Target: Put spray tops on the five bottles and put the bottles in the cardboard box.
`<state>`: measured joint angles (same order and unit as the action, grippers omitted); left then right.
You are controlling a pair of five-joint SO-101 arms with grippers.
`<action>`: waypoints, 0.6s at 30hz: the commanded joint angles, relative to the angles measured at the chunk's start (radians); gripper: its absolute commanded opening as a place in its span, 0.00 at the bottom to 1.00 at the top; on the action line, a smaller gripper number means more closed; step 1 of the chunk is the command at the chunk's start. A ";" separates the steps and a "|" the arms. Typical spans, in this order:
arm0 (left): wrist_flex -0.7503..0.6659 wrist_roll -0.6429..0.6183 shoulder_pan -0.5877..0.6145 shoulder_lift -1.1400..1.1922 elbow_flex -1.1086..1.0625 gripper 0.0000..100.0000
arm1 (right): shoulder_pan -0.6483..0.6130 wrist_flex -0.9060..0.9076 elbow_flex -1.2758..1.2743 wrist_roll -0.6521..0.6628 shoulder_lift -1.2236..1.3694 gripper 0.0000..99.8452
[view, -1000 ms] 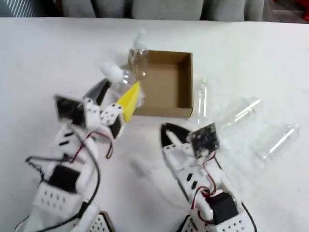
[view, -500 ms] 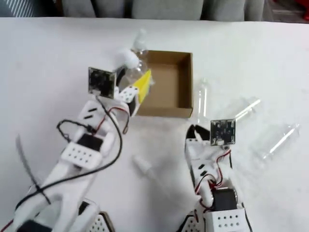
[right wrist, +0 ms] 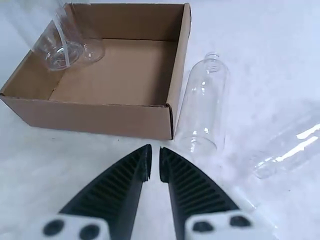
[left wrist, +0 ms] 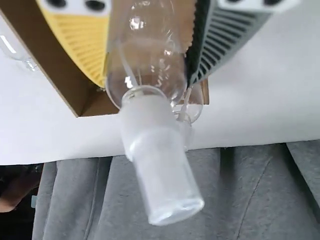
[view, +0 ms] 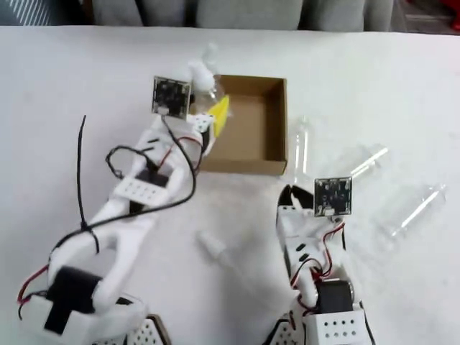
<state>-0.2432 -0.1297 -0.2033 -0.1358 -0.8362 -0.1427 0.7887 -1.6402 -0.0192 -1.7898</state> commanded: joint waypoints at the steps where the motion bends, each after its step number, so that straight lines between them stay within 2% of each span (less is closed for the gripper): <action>1: -0.038 0.012 0.039 0.030 0.094 0.05 | 0.007 -0.022 0.009 0.011 -0.010 0.02; 4: -0.040 0.012 0.042 0.064 0.106 0.05 | 0.007 -0.022 0.009 0.011 -0.010 0.02; 11: -0.180 0.014 0.042 0.159 0.104 0.05 | 0.010 -0.022 0.009 0.011 -0.010 0.02; 18: -0.270 0.083 0.036 0.243 0.106 0.05 | 0.010 -0.022 0.009 0.011 -0.010 0.02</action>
<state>-0.4519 -0.0652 -0.1695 0.1051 -0.7948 -0.1427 0.7887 -1.6402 -0.0192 -1.7898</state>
